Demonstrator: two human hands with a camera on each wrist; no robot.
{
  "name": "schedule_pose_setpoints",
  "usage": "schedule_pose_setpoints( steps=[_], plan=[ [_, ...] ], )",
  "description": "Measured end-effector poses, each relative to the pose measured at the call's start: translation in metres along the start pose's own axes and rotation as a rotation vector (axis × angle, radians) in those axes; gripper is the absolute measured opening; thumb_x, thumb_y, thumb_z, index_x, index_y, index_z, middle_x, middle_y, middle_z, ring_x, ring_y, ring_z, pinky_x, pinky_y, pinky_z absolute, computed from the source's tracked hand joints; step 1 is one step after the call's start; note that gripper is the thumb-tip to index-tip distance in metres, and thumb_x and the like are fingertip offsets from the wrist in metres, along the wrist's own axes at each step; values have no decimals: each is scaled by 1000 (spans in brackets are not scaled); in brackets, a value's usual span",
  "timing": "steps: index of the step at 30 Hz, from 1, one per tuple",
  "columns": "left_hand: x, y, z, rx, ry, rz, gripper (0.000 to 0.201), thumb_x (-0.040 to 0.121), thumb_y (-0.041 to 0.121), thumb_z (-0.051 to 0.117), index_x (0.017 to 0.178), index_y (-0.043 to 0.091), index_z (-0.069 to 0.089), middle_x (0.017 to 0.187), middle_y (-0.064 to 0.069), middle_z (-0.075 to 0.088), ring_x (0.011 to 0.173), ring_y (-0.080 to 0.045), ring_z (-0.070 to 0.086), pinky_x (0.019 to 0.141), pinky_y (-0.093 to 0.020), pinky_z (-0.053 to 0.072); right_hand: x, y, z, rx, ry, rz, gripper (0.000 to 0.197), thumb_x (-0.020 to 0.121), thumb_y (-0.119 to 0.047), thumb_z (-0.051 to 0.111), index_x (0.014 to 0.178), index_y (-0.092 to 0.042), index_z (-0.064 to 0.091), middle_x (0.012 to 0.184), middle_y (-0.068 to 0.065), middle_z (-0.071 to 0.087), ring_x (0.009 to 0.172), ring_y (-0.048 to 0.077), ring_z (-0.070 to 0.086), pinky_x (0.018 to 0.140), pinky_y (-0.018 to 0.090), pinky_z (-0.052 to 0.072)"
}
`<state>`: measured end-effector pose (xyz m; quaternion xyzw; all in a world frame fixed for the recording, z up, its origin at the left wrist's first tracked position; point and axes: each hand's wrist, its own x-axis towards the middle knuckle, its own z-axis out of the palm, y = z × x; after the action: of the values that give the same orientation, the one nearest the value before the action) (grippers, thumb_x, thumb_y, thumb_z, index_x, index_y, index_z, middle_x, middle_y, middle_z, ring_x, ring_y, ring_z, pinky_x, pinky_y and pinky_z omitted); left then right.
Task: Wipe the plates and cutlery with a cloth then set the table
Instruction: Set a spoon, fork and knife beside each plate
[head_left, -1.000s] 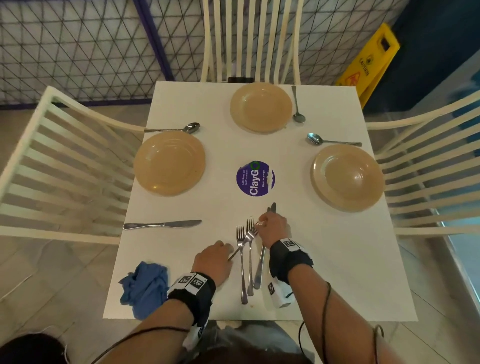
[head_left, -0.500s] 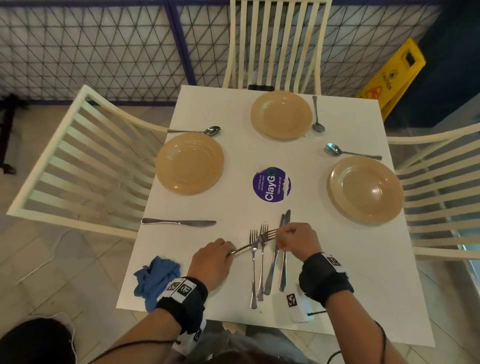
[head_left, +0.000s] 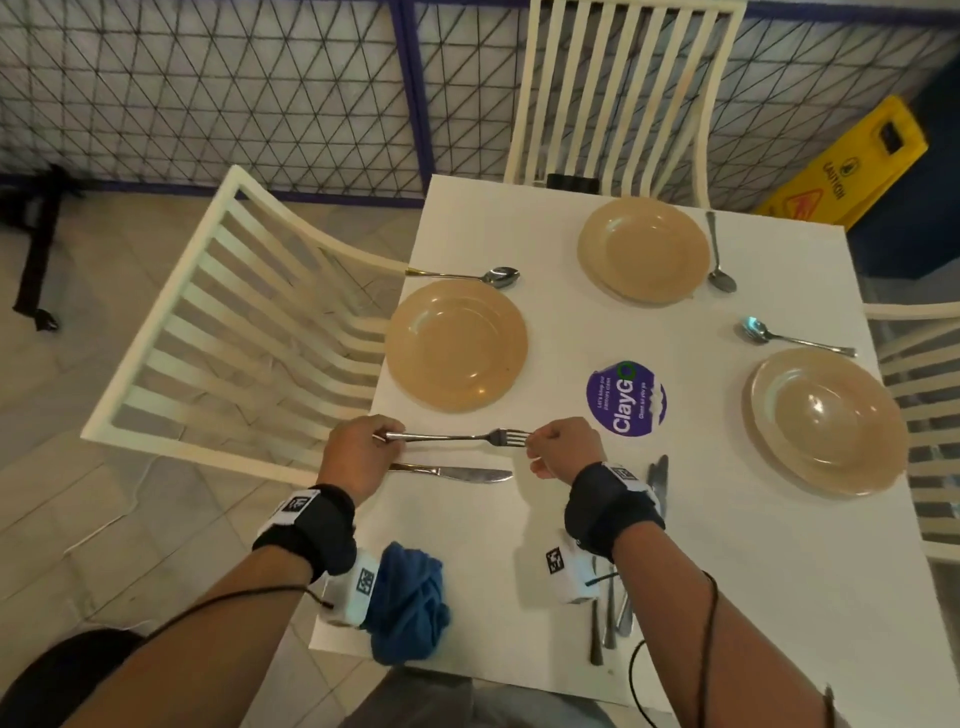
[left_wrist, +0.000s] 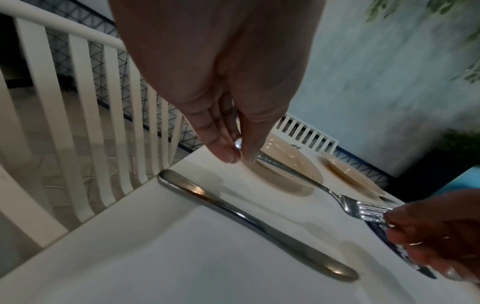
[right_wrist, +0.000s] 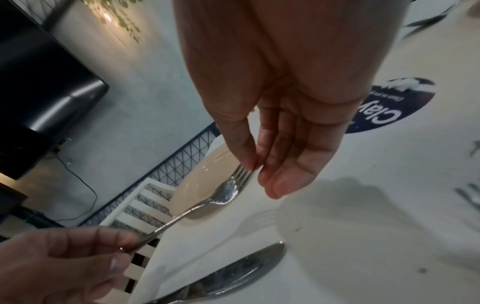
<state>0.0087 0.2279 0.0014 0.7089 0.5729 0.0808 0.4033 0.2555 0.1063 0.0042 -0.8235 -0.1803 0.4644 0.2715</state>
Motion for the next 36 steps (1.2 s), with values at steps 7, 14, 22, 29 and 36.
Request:
schedule_pose_setpoints(
  steps=[7,14,22,29,36],
  plan=[
    [49,-26,-9,91,-113,33,14,85,11,73,96,19,78,97,0,62,87,-19,60,89,-35,52,23,-17,32,-10,7,159,10,80,-8,72,70,-8,72,80,13,76,73,27,75,74,43,63],
    [63,-40,-16,197,-190,93,13,88,17,72,98,24,76,105,2,57,91,-19,59,87,-33,50,24,-22,47,-3,37,214,12,80,-8,70,70,-3,74,78,16,76,75,31,75,74,46,63],
    [59,-44,-18,134,-164,115,16,89,16,71,100,25,76,98,6,55,86,-14,56,76,-24,52,26,-27,51,-60,61,231,10,77,-7,69,76,-1,77,80,15,77,76,29,76,73,41,64],
    [56,-46,-15,113,-127,114,14,90,16,70,102,21,76,93,9,55,80,-9,53,76,-20,52,26,-24,49,-141,47,223,13,80,-6,66,85,0,77,75,10,72,53,14,62,46,15,52],
    [39,-26,-19,104,-85,164,20,90,15,69,109,20,75,106,8,58,80,-10,57,86,-31,52,10,-11,17,-59,67,100,15,85,-18,73,92,-5,76,91,11,76,74,21,73,75,33,63]
  ],
)
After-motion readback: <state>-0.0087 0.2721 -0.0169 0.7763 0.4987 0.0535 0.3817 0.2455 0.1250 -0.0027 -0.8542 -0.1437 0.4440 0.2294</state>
